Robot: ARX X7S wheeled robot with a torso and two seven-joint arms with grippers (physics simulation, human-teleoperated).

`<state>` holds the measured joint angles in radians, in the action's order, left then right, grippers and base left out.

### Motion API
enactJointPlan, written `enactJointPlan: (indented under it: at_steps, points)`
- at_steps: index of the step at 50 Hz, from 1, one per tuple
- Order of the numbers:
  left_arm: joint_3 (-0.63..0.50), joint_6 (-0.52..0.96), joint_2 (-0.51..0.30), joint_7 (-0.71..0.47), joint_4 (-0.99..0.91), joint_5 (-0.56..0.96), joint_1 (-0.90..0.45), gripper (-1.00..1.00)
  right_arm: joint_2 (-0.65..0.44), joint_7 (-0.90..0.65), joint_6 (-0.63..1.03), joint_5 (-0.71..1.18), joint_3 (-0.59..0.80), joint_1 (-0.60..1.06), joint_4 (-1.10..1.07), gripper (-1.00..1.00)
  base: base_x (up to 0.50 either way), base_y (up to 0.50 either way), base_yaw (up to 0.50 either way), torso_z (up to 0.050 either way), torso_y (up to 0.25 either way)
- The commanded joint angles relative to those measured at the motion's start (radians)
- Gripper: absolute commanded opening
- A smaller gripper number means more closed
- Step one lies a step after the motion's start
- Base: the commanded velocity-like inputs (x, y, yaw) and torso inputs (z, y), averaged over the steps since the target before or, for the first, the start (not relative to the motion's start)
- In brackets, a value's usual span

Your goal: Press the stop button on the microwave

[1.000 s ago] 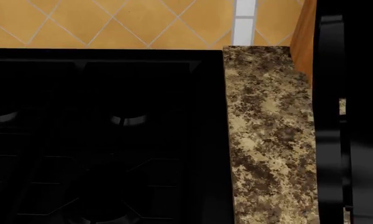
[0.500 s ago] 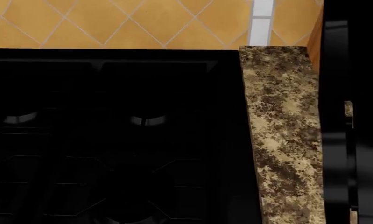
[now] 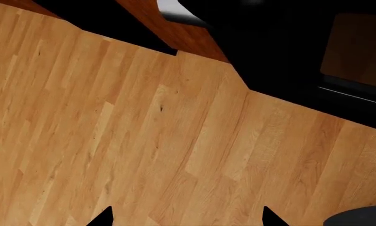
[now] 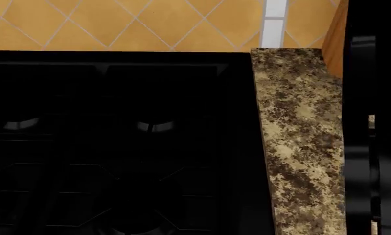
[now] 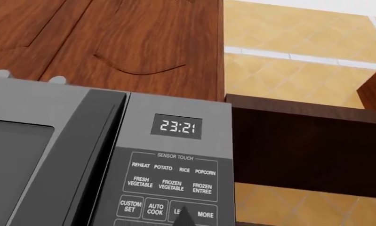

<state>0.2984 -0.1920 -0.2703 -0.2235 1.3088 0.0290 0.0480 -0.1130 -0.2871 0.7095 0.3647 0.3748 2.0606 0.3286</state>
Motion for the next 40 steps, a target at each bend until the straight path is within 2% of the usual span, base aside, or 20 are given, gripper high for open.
enactJointPlan:
  at_steps: [1, 19, 40]
  points:
    - [0.0, 0.0, 0.0, 0.0, 0.0, 0.0, 0.0, 1.0, -0.011, -0.043, 0.081, 0.026, -0.015, 0.002, -0.082, -1.0, 0.0, 0.0, 0.0, 0.0, 0.0]
    - [0.0, 0.0, 0.0, 0.0, 0.0, 0.0, 0.0, 1.0, -0.016, -0.162, 0.307, 0.11, -0.081, -0.072, -0.262, -1.0, 0.0, 0.0, 0.0, 0.0, 0.0]
    - [0.0, 0.0, 0.0, 0.0, 0.0, 0.0, 0.0, 1.0, -0.017, -0.188, 0.342, 0.131, -0.066, -0.087, -0.304, -1.0, 0.0, 0.0, 0.0, 0.0, 0.0]
